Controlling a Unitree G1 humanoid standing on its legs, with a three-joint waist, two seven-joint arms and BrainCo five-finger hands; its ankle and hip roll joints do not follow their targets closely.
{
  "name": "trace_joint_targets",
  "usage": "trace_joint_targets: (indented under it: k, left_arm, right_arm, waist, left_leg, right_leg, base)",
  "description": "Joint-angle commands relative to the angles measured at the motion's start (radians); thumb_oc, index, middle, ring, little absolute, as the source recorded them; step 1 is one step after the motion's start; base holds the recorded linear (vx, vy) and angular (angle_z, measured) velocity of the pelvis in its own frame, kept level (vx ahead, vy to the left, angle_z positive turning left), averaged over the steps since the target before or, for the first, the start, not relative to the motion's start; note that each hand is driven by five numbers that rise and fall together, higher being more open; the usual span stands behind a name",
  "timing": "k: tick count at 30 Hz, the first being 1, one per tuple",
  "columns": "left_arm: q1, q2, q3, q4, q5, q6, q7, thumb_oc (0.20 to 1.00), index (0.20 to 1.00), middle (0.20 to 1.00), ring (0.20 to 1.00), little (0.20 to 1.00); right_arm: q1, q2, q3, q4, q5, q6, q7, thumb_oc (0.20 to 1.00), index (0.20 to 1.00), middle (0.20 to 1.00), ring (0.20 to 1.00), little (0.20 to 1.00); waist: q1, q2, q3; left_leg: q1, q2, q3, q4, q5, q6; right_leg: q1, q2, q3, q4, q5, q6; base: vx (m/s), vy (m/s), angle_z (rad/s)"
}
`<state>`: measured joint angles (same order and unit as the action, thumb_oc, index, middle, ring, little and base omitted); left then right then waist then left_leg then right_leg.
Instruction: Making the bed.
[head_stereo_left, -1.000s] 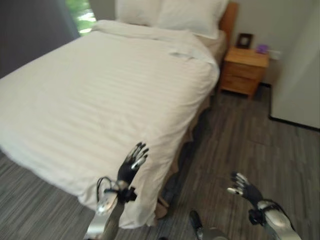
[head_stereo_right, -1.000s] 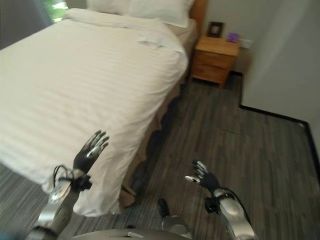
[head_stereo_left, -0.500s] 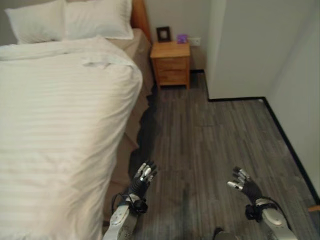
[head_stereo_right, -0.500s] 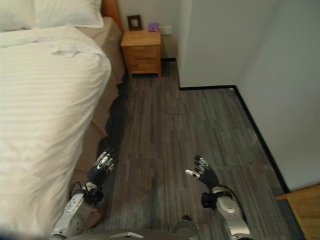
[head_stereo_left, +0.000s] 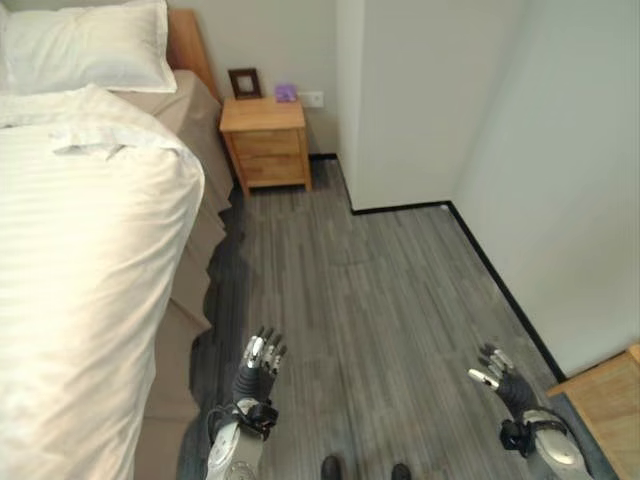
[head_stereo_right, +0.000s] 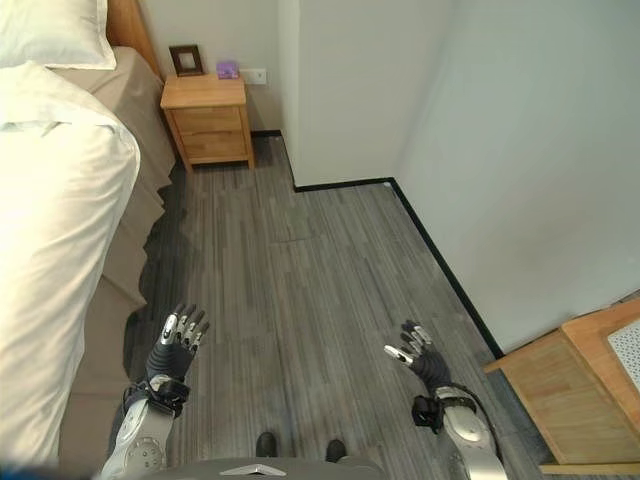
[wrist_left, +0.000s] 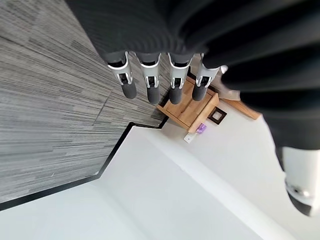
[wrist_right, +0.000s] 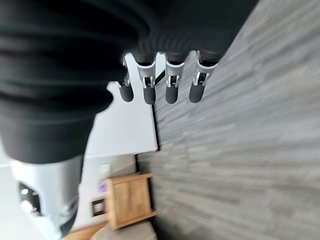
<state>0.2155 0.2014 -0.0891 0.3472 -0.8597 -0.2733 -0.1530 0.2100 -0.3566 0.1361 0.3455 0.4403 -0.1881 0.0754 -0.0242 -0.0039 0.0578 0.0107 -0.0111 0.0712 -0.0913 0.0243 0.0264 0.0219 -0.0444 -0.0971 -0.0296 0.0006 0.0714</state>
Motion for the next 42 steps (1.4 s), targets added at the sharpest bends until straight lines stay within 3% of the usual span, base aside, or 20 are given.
trace_joint_targets:
  k: [1, 7, 9, 12, 15, 19, 22, 25, 26, 29, 30, 31, 32, 33, 34, 35, 36, 37, 40, 42]
  left_arm:
    - [-0.038, 0.043, 0.013, -0.047, 0.018, -0.035, -0.006, 1.000, 1.000, 1.000, 1.000, 1.000]
    - [-0.035, 0.050, 0.036, -0.049, 0.033, -0.050, 0.016, 1.000, 1.000, 1.000, 1.000, 1.000]
    - [-0.047, 0.055, 0.060, -0.045, 0.054, -0.064, 0.054, 1.000, 1.000, 1.000, 1.000, 1.000]
    - [-0.056, 0.063, 0.075, -0.045, 0.078, -0.076, 0.084, 1.000, 1.000, 1.000, 1.000, 1.000]
    - [-0.061, 0.079, 0.084, -0.038, 0.126, -0.087, 0.112, 1.000, 1.000, 1.000, 1.000, 1.000]
    - [-0.092, 0.095, 0.079, -0.053, 0.135, -0.095, 0.110, 1.000, 1.000, 1.000, 1.000, 1.000]
    - [-0.155, 0.102, 0.060, -0.057, 0.143, -0.112, 0.121, 1.000, 1.000, 1.000, 1.000, 1.000]
    - [-0.168, 0.087, 0.047, -0.059, 0.135, -0.114, 0.121, 1.000, 1.000, 1.000, 1.000, 1.000]
    - [-0.171, 0.075, 0.044, -0.059, 0.127, -0.121, 0.122, 1.000, 1.000, 1.000, 1.000, 1.000]
    - [-0.157, 0.051, 0.034, -0.058, 0.092, -0.115, 0.131, 1.000, 1.000, 1.000, 1.000, 1.000]
    - [-0.157, 0.052, 0.034, -0.058, 0.092, -0.115, 0.131, 1.000, 1.000, 1.000, 1.000, 1.000]
    - [-0.195, 0.045, 0.034, -0.065, 0.031, -0.120, 0.141, 1.000, 1.000, 1.000, 1.000, 1.000]
    - [-0.205, 0.046, 0.023, -0.056, 0.046, -0.123, 0.147, 1.000, 1.000, 1.000, 1.000, 1.000]
    - [-0.205, 0.046, 0.023, -0.056, 0.046, -0.123, 0.148, 1.000, 1.000, 1.000, 1.000, 1.000]
    - [-0.214, 0.044, 0.036, -0.048, 0.056, -0.123, 0.161, 1.000, 1.000, 1.000, 1.000, 1.000]
    - [-0.210, 0.039, 0.040, -0.042, 0.038, -0.124, 0.145, 1.000, 1.000, 1.000, 1.000, 1.000]
    - [-0.194, 0.039, 0.048, -0.023, 0.034, -0.126, 0.129, 1.000, 1.000, 1.000, 1.000, 1.000]
    - [-0.193, 0.039, 0.048, -0.023, 0.034, -0.126, 0.129, 1.000, 1.000, 1.000, 1.000, 1.000]
    - [-0.155, 0.048, 0.059, -0.015, 0.057, -0.134, 0.119, 1.000, 1.000, 1.000, 1.000, 1.000]
    - [-0.149, 0.045, 0.062, -0.008, 0.057, -0.135, 0.116, 1.000, 1.000, 1.000, 1.000, 1.000]
  right_arm:
    - [-0.060, -0.005, 0.020, -0.034, 0.016, -0.051, 0.009, 1.000, 1.000, 1.000, 1.000, 1.000]
    - [-0.062, 0.001, 0.008, -0.050, 0.025, -0.061, 0.002, 1.000, 1.000, 1.000, 1.000, 1.000]
    - [-0.071, 0.000, -0.006, -0.070, 0.014, -0.069, -0.010, 1.000, 1.000, 1.000, 1.000, 1.000]
    - [-0.089, -0.004, -0.010, -0.102, -0.022, -0.081, -0.033, 1.000, 1.000, 1.000, 1.000, 1.000]
    - [-0.092, 0.003, -0.022, -0.139, -0.034, -0.086, -0.054, 1.000, 1.000, 1.000, 1.000, 1.000]
    - [-0.073, -0.003, -0.045, -0.174, 0.024, -0.100, -0.040, 1.000, 1.000, 1.000, 1.000, 1.000]
    - [-0.039, -0.003, -0.049, -0.190, 0.048, -0.099, -0.023, 1.000, 1.000, 1.000, 1.000, 1.000]
    - [-0.021, -0.010, -0.055, -0.210, 0.069, -0.092, -0.012, 1.000, 1.000, 1.000, 1.000, 1.000]
    - [-0.025, -0.012, -0.049, -0.199, 0.077, -0.100, -0.011, 1.000, 1.000, 1.000, 1.000, 1.000]
    - [-0.039, -0.028, -0.034, -0.187, 0.114, -0.105, -0.023, 1.000, 1.000, 1.000, 1.000, 1.000]
    - [-0.039, -0.028, -0.034, -0.187, 0.114, -0.105, -0.023, 1.000, 1.000, 1.000, 1.000, 1.000]
    - [-0.058, -0.031, -0.028, -0.234, 0.179, -0.140, -0.028, 1.000, 1.000, 1.000, 1.000, 1.000]
    - [-0.073, -0.039, -0.019, -0.225, 0.158, -0.143, -0.046, 1.000, 1.000, 1.000, 1.000, 1.000]
    - [-0.073, -0.038, -0.019, -0.225, 0.158, -0.143, -0.046, 1.000, 1.000, 1.000, 1.000, 1.000]
    - [-0.088, -0.070, -0.018, -0.239, 0.109, -0.130, -0.050, 1.000, 1.000, 1.000, 1.000, 1.000]
    - [-0.097, -0.088, -0.017, -0.249, 0.098, -0.127, -0.038, 1.000, 1.000, 1.000, 1.000, 1.000]
    - [-0.095, -0.098, -0.016, -0.257, 0.097, -0.127, -0.014, 1.000, 1.000, 1.000, 1.000, 1.000]
    - [-0.094, -0.097, -0.016, -0.257, 0.097, -0.127, -0.014, 1.000, 1.000, 1.000, 1.000, 1.000]
    - [-0.092, -0.103, 0.004, -0.244, 0.038, -0.122, 0.001, 1.000, 1.000, 1.000, 1.000, 1.000]
    - [-0.089, -0.101, 0.008, -0.238, 0.022, -0.122, 0.000, 1.000, 1.000, 1.000, 1.000, 1.000]
  waist:
    - [0.005, -0.055, 0.006]
    - [0.006, -0.050, 0.004]
    - [0.013, -0.044, 0.016]
    - [0.018, -0.035, 0.053]
    - [-0.005, -0.013, 0.076]
    - [-0.071, -0.011, 0.071]
    - [-0.130, -0.018, 0.061]
    - [-0.145, -0.011, 0.045]
    - [-0.146, -0.006, 0.040]
    - [-0.140, -0.025, 0.024]
    - [-0.143, -0.027, 0.022]
    - [-0.106, -0.084, 0.063]
    - [-0.080, -0.105, 0.087]
    - [-0.082, -0.107, 0.086]
    - [-0.043, -0.122, 0.098]
    - [-0.024, -0.127, 0.094]
    - [0.001, -0.117, 0.081]
    - [0.002, -0.121, 0.080]
    - [0.044, -0.091, 0.054]
    - [0.050, -0.094, 0.053]
  left_leg:
    - [0.056, -0.002, 0.002, 0.008, -0.006, -0.036]
    - [0.059, -0.007, 0.015, 0.016, -0.025, -0.030]
    - [0.054, -0.008, 0.026, 0.027, -0.043, -0.015]
    - [0.070, -0.007, 0.051, 0.031, -0.064, 0.004]
    - [0.140, 0.003, 0.032, 0.006, -0.067, 0.010]
    - [0.243, 0.018, -0.002, 0.004, -0.113, -0.030]
    - [0.342, 0.067, -0.036, 0.004, -0.144, -0.082]
    - [0.378, 0.101, -0.054, 0.028, -0.102, -0.112]
    - [0.373, 0.126, -0.054, 0.098, -0.057, -0.130]
    - [0.200, 0.172, -0.067, 0.539, 0.263, -0.182]
    - [0.196, 0.169, -0.069, 0.540, 0.264, -0.182]
    - [0.000, 0.181, -0.051, 0.862, 0.298, -0.133]
    - [-0.080, 0.152, -0.051, 0.955, 0.244, -0.102]
    - [-0.084, 0.150, -0.052, 0.956, 0.245, -0.102]
    - [-0.221, 0.102, -0.044, 0.978, 0.158, -0.079]
    - [-0.285, 0.083, -0.025, 0.912, 0.129, -0.074]
    - [-0.312, 0.080, 0.007, 0.681, 0.122, -0.073]
    - [-0.308, 0.076, 0.010, 0.673, 0.127, -0.072]
    - [-0.295, 0.042, 0.042, 0.260, 0.174, -0.077]
    - [-0.262, 0.028, 0.088, 0.170, 0.191, -0.080]
  right_leg:
    - [0.066, -0.030, -0.005, -0.048, 0.023, 0.047]
    - [0.065, -0.041, -0.009, -0.033, 0.012, 0.058]
    - [0.010, -0.054, -0.010, 0.086, -0.008, 0.070]
    - [-0.126, -0.079, -0.018, 0.332, 0.100, 0.142]
    - [-0.253, -0.109, -0.046, 0.466, 0.162, 0.145]
    - [-0.328, -0.108, -0.024, 0.210, 0.151, 0.124]
    - [-0.384, -0.081, -0.029, -0.049, 0.233, 0.149]
    - [-0.365, -0.072, -0.056, -0.020, 0.242, 0.142]
    - [-0.347, -0.056, -0.054, -0.002, 0.248, 0.124]
    - [-0.260, -0.005, -0.035, 0.066, 0.164, 0.027]
    - [-0.263, -0.008, -0.036, 0.066, 0.164, 0.027]
    - [-0.166, 0.003, -0.004, 0.065, 0.114, -0.048]
    - [-0.128, 0.007, 0.011, 0.061, 0.092, -0.059]
    - [-0.130, 0.005, 0.010, 0.061, 0.093, -0.058]
    - [-0.048, 0.015, 0.054, 0.029, 0.071, -0.064]
    - [-0.010, 0.013, 0.065, 0.014, 0.059, -0.059]
    - [0.059, 0.025, 0.087, -0.004, 0.030, -0.050]
    - [0.058, 0.021, 0.089, -0.004, 0.030, -0.050]
    - [0.142, 0.071, 0.113, -0.019, -0.018, -0.035]
    - [0.182, 0.074, 0.118, -0.030, -0.026, -0.030]
  base:
    - [0.07, 0.094, -0.09]
    - [0.07, 0.066, -0.02]
    - [0.04, 0.092, -0.08]
    - [0.03, 0.099, -0.27]
    - [0.30, 0.091, -0.28]
    - [0.47, -0.056, 0.19]
    - [0.65, -0.201, 0.24]
    - [0.56, -0.221, 0.22]
    - [0.61, -0.271, 0.34]
    - [0.58, -0.322, 0.28]
    - [0.58, -0.550, 0.01]
    - [0.50, -0.517, -0.03]
    - [0.50, -0.515, -0.04]
    - [0.50, -0.228, -0.11]
    - [0.58, -0.146, -0.30]
    - [1.06, -0.128, -0.36]
    - [0.68, -0.013, -0.43]
    - [0.70, 0.040, -0.43]
    - [0.61, 0.049, -0.41]
    - [0.51, 0.021, -0.25]
